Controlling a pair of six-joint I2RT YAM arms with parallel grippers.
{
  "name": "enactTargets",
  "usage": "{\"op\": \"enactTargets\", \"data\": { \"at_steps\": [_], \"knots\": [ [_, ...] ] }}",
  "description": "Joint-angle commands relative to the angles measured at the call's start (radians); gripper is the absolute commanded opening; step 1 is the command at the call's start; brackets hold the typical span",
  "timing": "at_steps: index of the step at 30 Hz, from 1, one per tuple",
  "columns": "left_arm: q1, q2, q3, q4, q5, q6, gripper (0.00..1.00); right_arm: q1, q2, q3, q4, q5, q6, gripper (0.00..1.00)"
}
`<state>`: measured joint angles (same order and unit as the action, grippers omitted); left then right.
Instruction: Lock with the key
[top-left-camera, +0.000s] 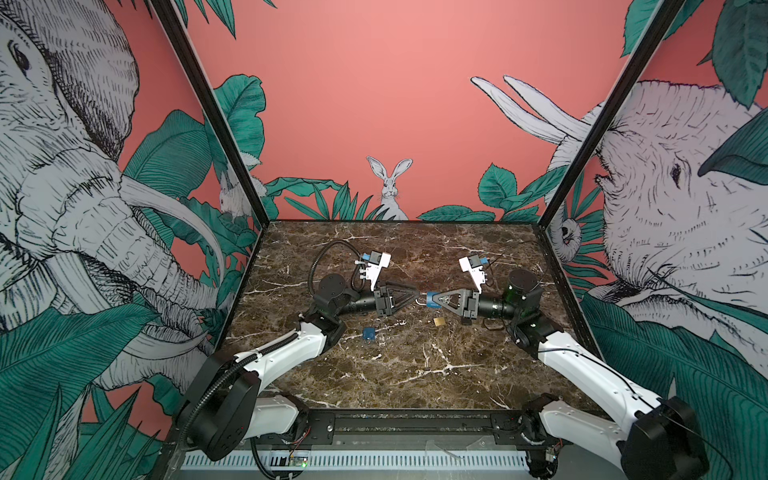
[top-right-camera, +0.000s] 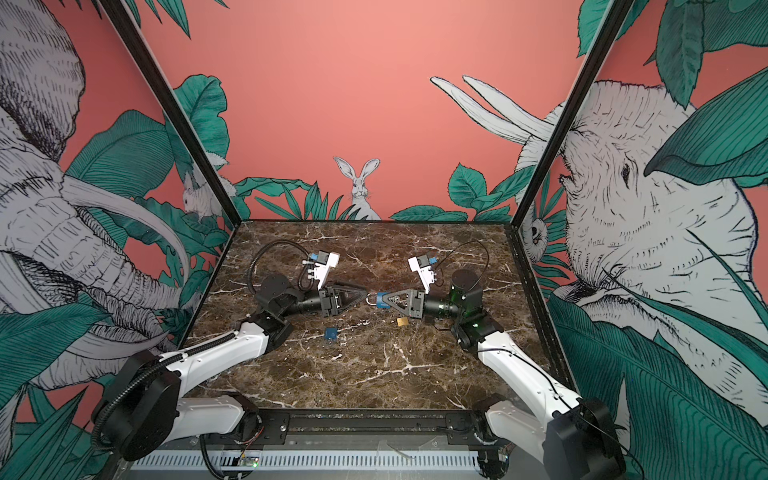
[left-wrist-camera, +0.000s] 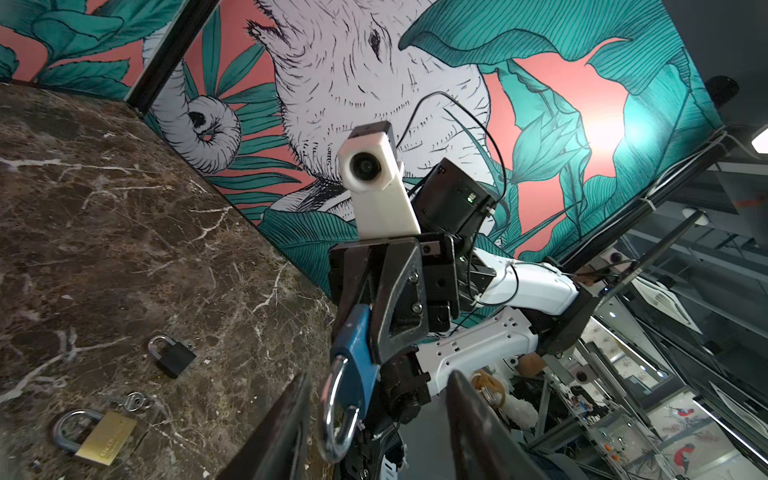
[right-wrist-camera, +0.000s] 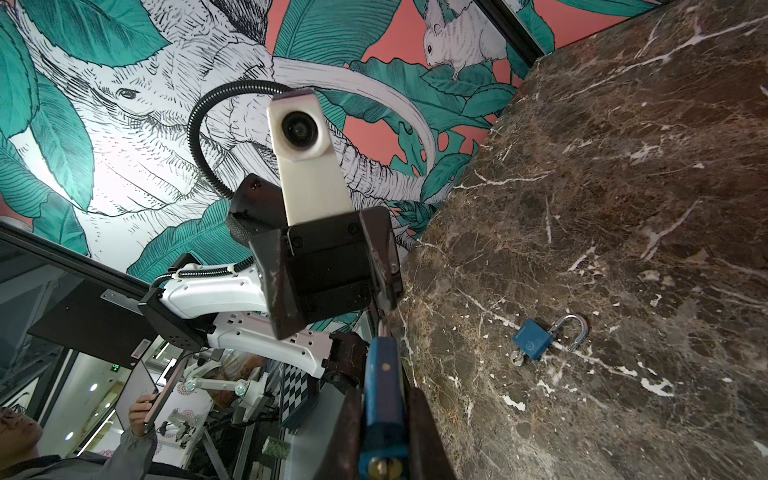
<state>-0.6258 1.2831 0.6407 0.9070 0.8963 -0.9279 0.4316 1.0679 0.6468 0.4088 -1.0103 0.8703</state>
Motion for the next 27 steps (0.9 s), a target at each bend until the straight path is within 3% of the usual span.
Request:
{"op": "enactTargets", "data": {
  "at_steps": [1,14,27],
  "knots": [
    [-0.024,-0.007,0.051,-0.001,0.03,0.026,0.52,-0.002,-0.003,0.013,0.118,-0.023,0.018,0.0],
    [-0.064,0.069,0.094,0.009,0.031,0.002,0.35,-0.003,0.005,0.01,0.136,0.006,0.01,0.0],
    [-0.068,0.067,0.083,0.016,0.019,-0.002,0.25,-0.004,0.0,0.014,0.125,0.023,-0.003,0.0]
  ]
}}
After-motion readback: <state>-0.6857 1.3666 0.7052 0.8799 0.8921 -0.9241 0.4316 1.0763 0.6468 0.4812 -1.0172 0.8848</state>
